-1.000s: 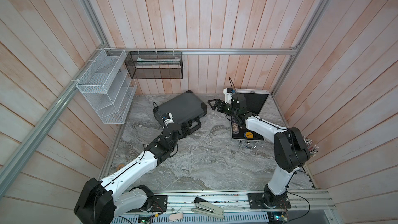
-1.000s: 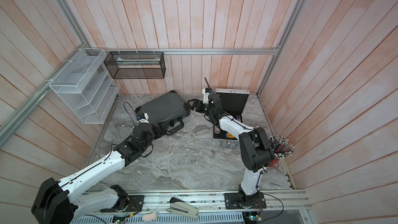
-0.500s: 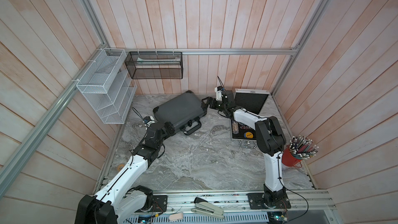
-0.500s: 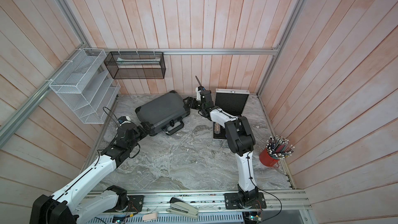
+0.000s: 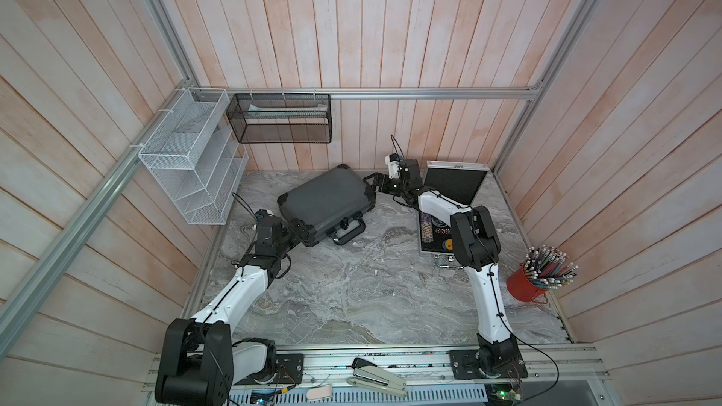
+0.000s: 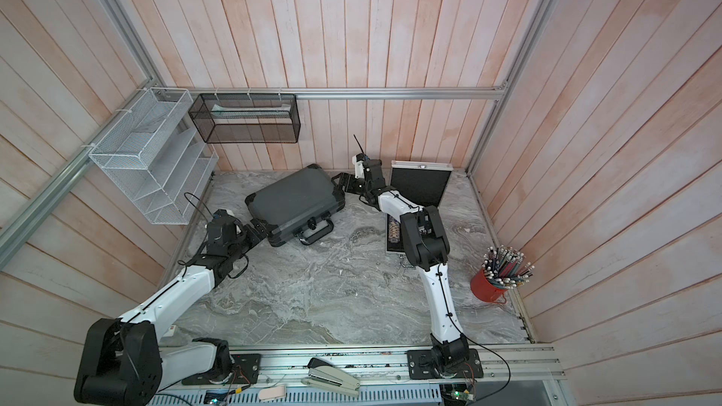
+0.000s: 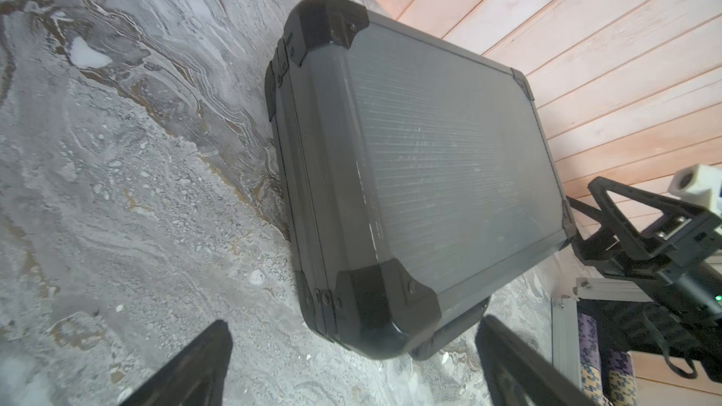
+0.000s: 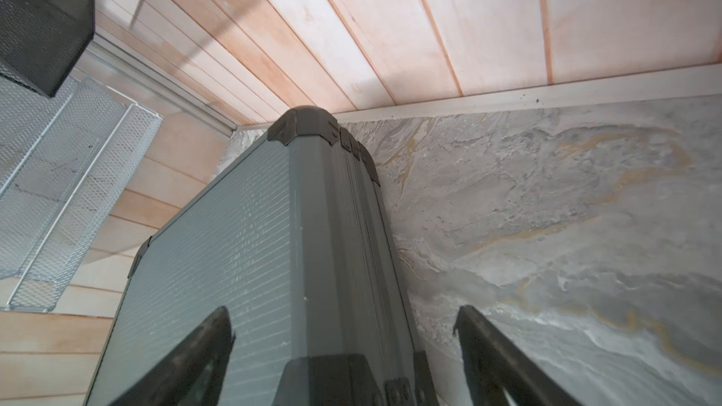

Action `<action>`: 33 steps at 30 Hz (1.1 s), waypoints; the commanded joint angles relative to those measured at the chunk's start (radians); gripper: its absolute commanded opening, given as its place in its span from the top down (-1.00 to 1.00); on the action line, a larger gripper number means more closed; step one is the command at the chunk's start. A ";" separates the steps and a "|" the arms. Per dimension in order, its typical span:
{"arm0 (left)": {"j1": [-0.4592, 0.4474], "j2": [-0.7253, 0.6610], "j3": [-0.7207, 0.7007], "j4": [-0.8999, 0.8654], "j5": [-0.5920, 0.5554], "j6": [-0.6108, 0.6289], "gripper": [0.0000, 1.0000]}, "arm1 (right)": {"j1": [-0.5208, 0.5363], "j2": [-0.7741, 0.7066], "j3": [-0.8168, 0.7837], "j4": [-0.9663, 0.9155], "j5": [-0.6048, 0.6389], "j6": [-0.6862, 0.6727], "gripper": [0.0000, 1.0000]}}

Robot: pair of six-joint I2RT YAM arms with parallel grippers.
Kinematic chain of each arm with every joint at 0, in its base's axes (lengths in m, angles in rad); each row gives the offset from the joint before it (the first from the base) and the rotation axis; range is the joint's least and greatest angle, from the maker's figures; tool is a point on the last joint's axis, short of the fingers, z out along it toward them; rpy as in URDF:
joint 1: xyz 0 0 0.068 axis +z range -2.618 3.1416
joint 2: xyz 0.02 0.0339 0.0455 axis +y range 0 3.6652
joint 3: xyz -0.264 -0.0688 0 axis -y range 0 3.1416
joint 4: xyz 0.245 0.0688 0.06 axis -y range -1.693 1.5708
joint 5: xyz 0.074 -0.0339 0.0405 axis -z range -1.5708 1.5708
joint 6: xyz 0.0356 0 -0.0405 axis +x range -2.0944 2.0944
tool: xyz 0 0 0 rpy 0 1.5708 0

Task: Open the poker set cases
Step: Move the poker set case to the center of the board.

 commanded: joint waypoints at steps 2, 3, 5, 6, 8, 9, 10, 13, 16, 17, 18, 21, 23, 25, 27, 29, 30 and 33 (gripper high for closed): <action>0.036 0.074 0.046 0.067 0.092 0.047 -1.00 | -0.001 0.064 0.078 -0.066 -0.096 -0.026 -0.80; 0.044 0.091 0.052 0.072 0.107 0.049 -1.00 | -0.002 0.071 0.088 -0.072 -0.108 -0.026 -0.80; 0.056 0.122 0.066 0.087 0.129 0.057 -1.00 | 0.000 0.084 0.099 -0.079 -0.128 -0.026 -0.78; 0.057 0.133 0.071 0.091 0.131 0.062 -1.00 | -0.001 0.086 0.099 -0.079 -0.134 -0.025 -0.77; 0.059 0.152 0.080 0.100 0.136 0.077 -1.00 | 0.001 0.088 0.101 -0.082 -0.152 -0.027 -0.76; 0.060 0.160 0.085 0.104 0.140 0.084 -1.00 | 0.001 0.089 0.100 -0.083 -0.159 -0.031 -0.76; 0.063 0.174 0.091 0.112 0.154 0.093 -1.00 | 0.003 0.090 0.101 -0.088 -0.167 -0.033 -0.75; 0.077 0.222 0.116 0.125 0.208 0.102 -1.00 | 0.006 0.094 0.100 -0.109 -0.186 -0.048 -0.70; 0.082 0.267 0.141 0.137 0.251 0.117 -0.98 | 0.009 0.086 0.085 -0.126 -0.203 -0.064 -0.65; 0.082 0.281 0.151 0.134 0.263 0.123 -0.96 | 0.012 0.079 0.074 -0.124 -0.207 -0.065 -0.63; 0.082 0.293 0.159 0.129 0.271 0.128 -0.94 | 0.013 0.074 0.066 -0.121 -0.211 -0.067 -0.60; 0.082 0.324 0.176 0.128 0.303 0.139 -0.89 | 0.021 0.062 0.050 -0.131 -0.229 -0.082 -0.52; 0.082 0.346 0.187 0.129 0.328 0.148 -0.82 | 0.027 0.056 0.051 -0.154 -0.233 -0.101 -0.46; 0.082 0.364 0.201 0.124 0.354 0.156 -0.73 | 0.033 0.046 0.041 -0.170 -0.236 -0.114 -0.40; 0.083 0.380 0.212 0.115 0.371 0.170 -0.65 | 0.038 0.033 0.017 -0.169 -0.243 -0.118 -0.35; 0.082 0.394 0.223 0.104 0.384 0.184 -0.60 | 0.044 0.019 -0.010 -0.164 -0.249 -0.120 -0.28; 0.082 0.398 0.226 0.101 0.390 0.189 -0.58 | 0.047 0.016 -0.020 -0.162 -0.251 -0.121 -0.26; 0.082 0.413 0.238 0.093 0.415 0.203 -0.52 | 0.055 0.008 -0.038 -0.162 -0.258 -0.126 -0.18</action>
